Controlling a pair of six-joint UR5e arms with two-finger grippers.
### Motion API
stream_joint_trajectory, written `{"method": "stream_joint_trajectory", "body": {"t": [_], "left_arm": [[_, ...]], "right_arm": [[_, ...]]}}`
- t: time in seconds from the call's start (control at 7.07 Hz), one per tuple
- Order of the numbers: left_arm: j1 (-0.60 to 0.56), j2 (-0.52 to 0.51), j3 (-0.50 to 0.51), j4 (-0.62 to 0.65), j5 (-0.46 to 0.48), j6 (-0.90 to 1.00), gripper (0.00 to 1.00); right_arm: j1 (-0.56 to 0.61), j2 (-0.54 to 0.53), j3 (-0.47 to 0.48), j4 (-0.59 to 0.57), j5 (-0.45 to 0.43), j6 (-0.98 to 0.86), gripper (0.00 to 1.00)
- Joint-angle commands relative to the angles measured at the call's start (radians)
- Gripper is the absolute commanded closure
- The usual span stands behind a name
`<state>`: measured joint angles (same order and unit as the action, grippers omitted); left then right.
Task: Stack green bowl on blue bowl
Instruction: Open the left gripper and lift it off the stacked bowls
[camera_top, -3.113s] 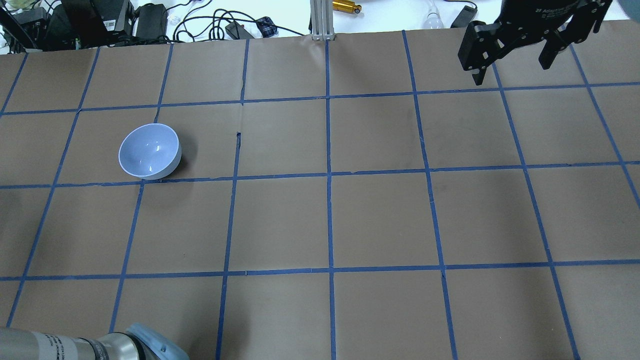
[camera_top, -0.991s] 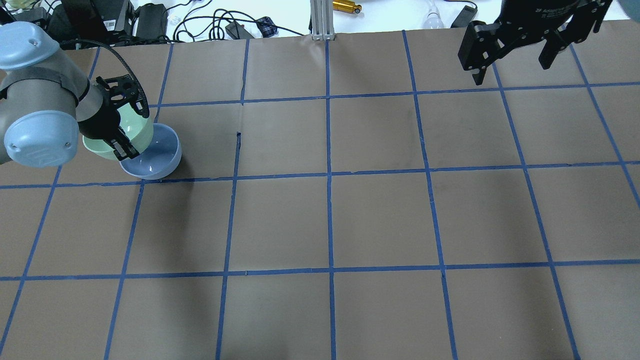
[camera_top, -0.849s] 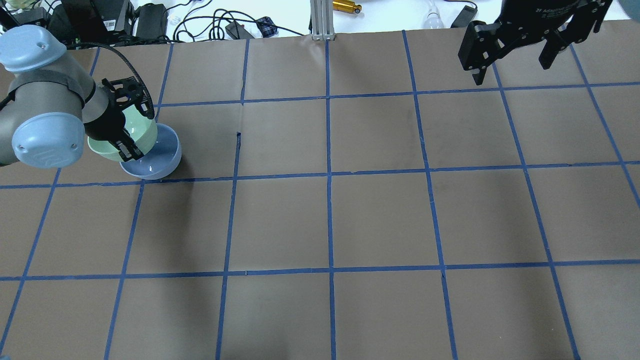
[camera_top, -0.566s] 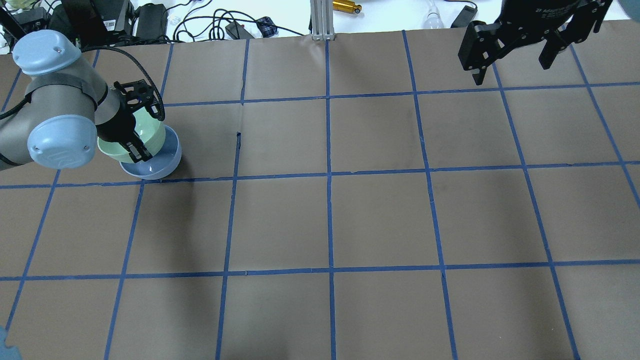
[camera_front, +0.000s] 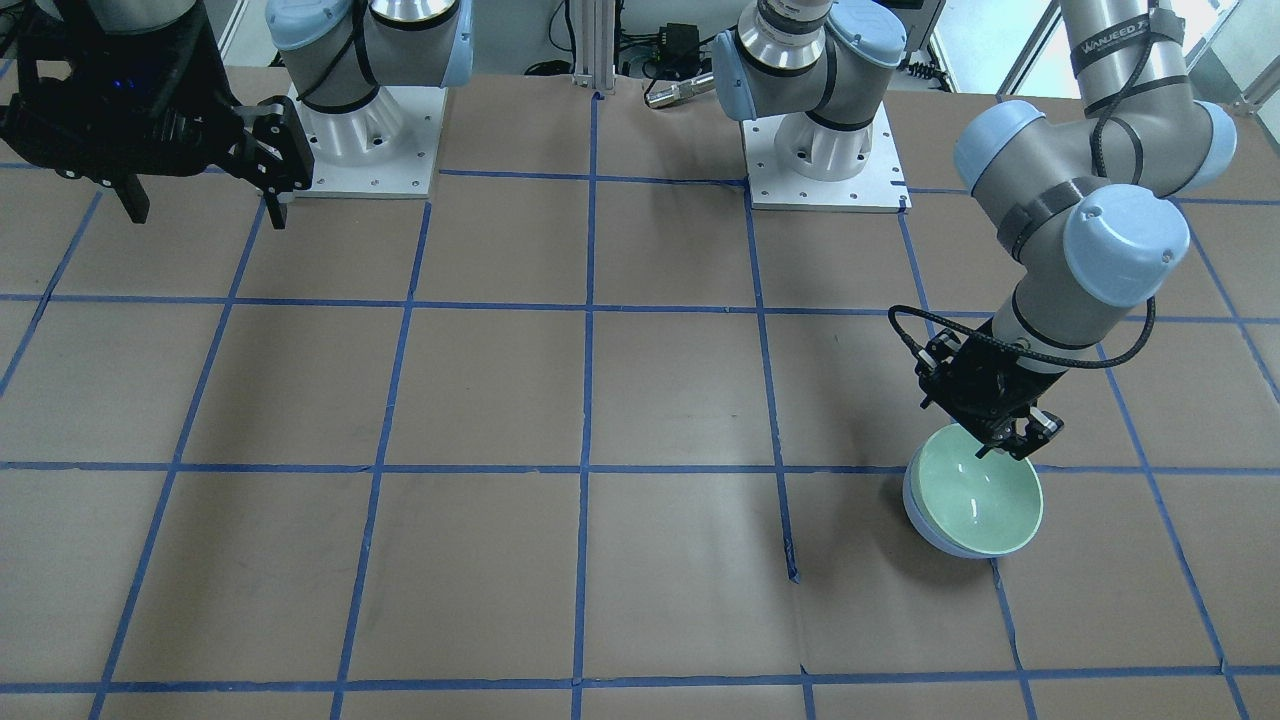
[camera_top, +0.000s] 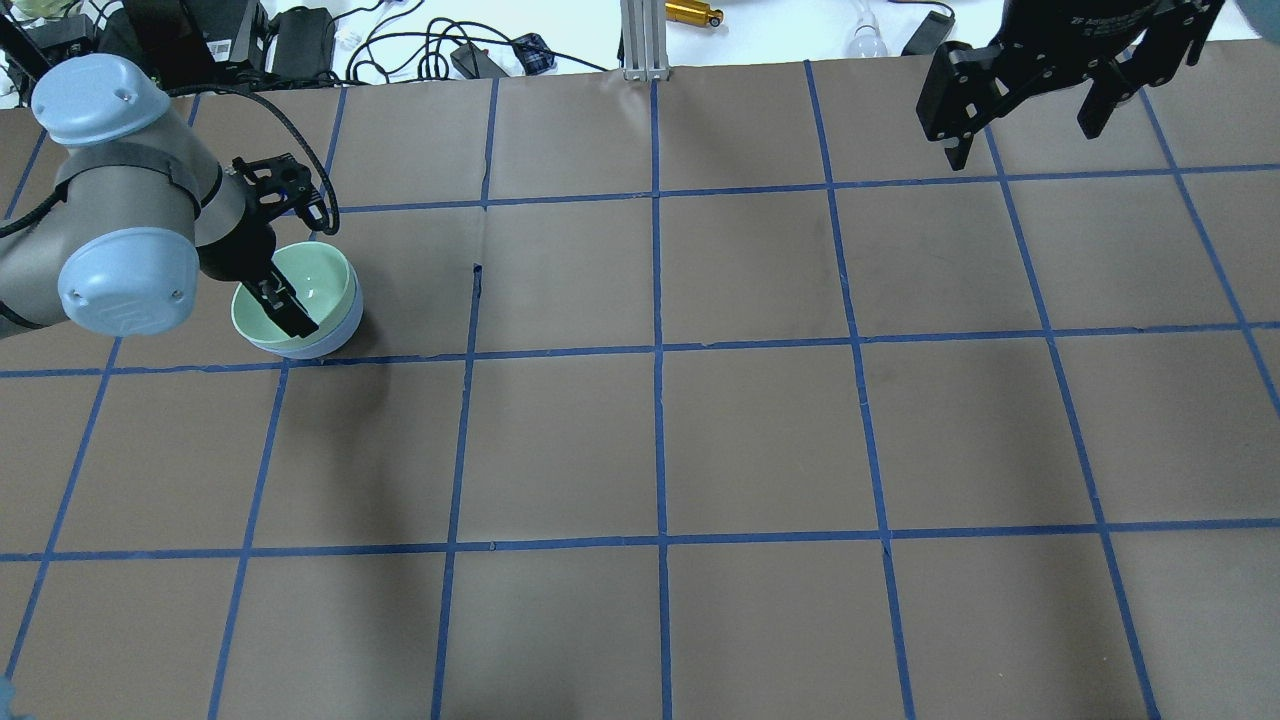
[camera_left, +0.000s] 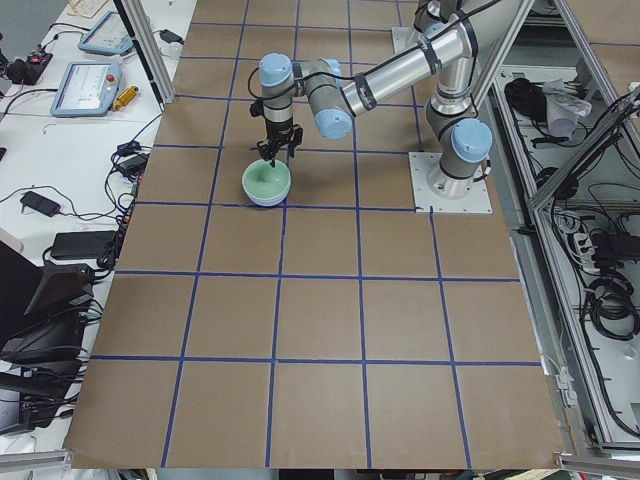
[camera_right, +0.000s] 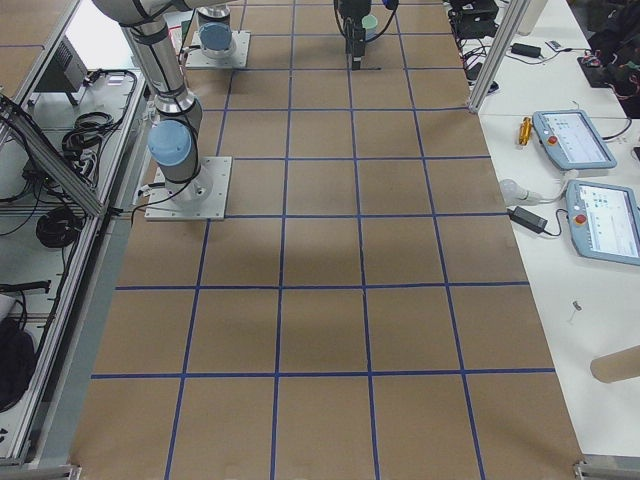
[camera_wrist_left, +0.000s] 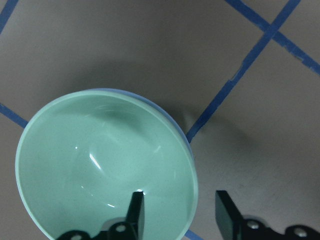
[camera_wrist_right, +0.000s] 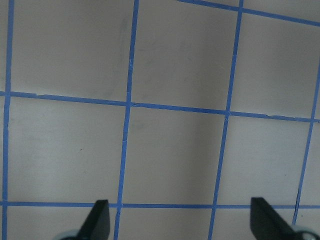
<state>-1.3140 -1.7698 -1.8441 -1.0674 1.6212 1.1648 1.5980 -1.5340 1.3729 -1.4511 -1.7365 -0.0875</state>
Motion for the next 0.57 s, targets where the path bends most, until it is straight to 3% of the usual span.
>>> {"method": "stream_joint_trajectory", "body": {"t": [0.0, 0.14, 0.42], "left_arm": [[-0.008, 0.061, 0.052, -0.131, -0.023, -0.207, 0.00], [-0.033, 0.097, 0.113, -0.252, -0.073, -0.352, 0.00], [-0.086, 0.156, 0.239, -0.481, -0.083, -0.753, 0.00]], "right_arm": [[-0.001, 0.000, 0.000, 0.000, 0.000, 0.000, 0.00], [0.000, 0.000, 0.000, 0.000, 0.000, 0.000, 0.00], [0.000, 0.000, 0.000, 0.000, 0.000, 0.000, 0.00]]}}
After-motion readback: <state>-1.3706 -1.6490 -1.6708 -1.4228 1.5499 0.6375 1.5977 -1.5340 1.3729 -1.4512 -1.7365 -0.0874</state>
